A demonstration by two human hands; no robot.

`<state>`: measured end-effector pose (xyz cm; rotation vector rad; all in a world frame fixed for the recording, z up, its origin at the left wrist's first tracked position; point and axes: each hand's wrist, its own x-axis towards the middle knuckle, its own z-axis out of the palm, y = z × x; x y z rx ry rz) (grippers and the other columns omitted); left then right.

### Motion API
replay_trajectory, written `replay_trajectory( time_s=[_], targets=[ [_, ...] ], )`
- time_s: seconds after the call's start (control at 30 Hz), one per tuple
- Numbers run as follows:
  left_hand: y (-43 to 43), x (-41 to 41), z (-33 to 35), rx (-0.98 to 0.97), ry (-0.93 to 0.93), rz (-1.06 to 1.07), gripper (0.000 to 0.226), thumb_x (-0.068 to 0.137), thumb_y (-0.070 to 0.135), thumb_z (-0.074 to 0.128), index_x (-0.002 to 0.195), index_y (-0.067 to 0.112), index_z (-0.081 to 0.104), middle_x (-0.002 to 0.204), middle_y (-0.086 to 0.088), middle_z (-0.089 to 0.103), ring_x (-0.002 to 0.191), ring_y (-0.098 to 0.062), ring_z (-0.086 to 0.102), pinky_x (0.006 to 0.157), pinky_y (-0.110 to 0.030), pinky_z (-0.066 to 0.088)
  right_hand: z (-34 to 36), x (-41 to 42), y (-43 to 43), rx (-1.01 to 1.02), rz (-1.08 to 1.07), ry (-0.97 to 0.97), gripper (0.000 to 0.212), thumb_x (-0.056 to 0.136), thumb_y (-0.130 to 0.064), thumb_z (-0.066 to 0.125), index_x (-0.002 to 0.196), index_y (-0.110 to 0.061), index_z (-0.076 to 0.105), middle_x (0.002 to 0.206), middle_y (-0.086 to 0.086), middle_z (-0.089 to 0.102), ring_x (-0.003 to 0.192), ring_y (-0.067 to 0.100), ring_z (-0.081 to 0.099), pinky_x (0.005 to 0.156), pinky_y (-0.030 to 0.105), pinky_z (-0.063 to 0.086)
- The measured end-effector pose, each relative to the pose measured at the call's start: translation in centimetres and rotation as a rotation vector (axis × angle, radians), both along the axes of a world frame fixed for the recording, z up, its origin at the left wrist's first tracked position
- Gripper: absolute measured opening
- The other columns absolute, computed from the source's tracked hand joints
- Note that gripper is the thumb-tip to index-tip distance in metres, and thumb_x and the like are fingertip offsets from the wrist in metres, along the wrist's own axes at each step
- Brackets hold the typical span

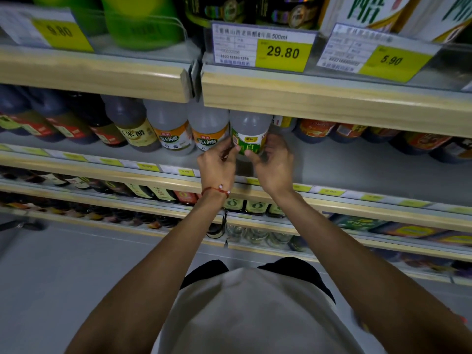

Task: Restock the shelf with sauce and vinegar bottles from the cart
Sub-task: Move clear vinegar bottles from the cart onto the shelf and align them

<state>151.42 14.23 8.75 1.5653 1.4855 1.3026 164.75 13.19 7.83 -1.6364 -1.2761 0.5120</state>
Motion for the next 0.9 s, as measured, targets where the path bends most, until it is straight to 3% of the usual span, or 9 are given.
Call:
replay_trajectory(
  time_s=[0.27, 0.43, 0.6, 0.7, 0.8, 0.9],
  targets=[
    [0.1, -0.6, 0.3, -0.004, 0.004, -0.043, 0.029, 0.093, 0.014, 0.069, 0.121, 0.013, 0.074, 0.109, 0.01, 0.074, 0.101, -0.003, 0.07, 0.094, -0.023, 0.055, -0.5, -0.2, 0.0, -0.019, -0.039, 0.019, 0.052, 0.078, -0.039, 0.086, 0.119, -0.017, 0.063, 0.111, 0.002, 0.072, 0.095, 0.015, 0.071, 0.08, 0.046, 0.061],
    [0.1, -0.7, 0.5, -0.008, 0.004, -0.05, 0.029, 0.093, 0.013, 0.07, 0.121, 0.013, 0.074, 0.112, 0.001, 0.076, 0.101, 0.0, 0.068, 0.094, -0.014, 0.051, -0.4, -0.3, -0.1, -0.039, -0.065, 0.01, 0.052, 0.077, -0.036, 0.089, 0.117, -0.017, 0.063, 0.11, 0.003, 0.072, 0.094, 0.018, 0.071, 0.08, 0.047, 0.061],
    [-0.1, -1.4, 0.6, -0.072, -0.009, -0.134, 0.029, 0.09, 0.017, 0.071, 0.119, 0.017, 0.074, 0.104, 0.011, 0.074, 0.1, -0.008, 0.072, 0.094, -0.035, 0.059, 0.8, -0.6, -1.4, -0.078, -0.025, -0.052, 0.047, 0.086, -0.039, 0.079, 0.125, -0.021, 0.061, 0.119, 0.003, 0.07, 0.104, 0.02, 0.069, 0.086, 0.045, 0.06],
    [-1.2, -2.7, 1.6, -0.085, 0.036, -0.143, 0.029, 0.093, 0.016, 0.07, 0.122, 0.011, 0.072, 0.113, 0.005, 0.074, 0.104, -0.008, 0.069, 0.096, -0.034, 0.057, 2.1, -1.4, -3.4, -0.138, -0.072, -0.194, 0.047, 0.089, -0.033, 0.071, 0.133, -0.019, 0.059, 0.129, 0.004, 0.066, 0.115, 0.027, 0.064, 0.085, 0.037, 0.055],
    [-2.3, -5.1, 2.5, -0.081, 0.195, -0.172, 0.036, 0.096, 0.022, 0.066, 0.131, 0.013, 0.067, 0.13, -0.002, 0.069, 0.118, -0.016, 0.064, 0.1, -0.035, 0.054, 3.9, -3.0, -5.6, -0.158, -0.114, -0.381, 0.04, 0.088, -0.032, 0.068, 0.126, -0.019, 0.064, 0.126, 0.003, 0.066, 0.113, 0.028, 0.063, 0.082, 0.036, 0.049],
    [-3.6, -8.0, 3.6, -0.008, 0.531, -0.226, 0.042, 0.096, 0.03, 0.061, 0.137, 0.02, 0.062, 0.133, -0.005, 0.065, 0.119, -0.028, 0.059, 0.088, -0.039, 0.054, 5.2, -4.7, -7.0, -0.108, -0.041, -0.554, 0.041, 0.084, -0.037, 0.061, 0.118, -0.016, 0.069, 0.117, 0.004, 0.07, 0.107, 0.028, 0.064, 0.088, 0.04, 0.05]
  ],
)
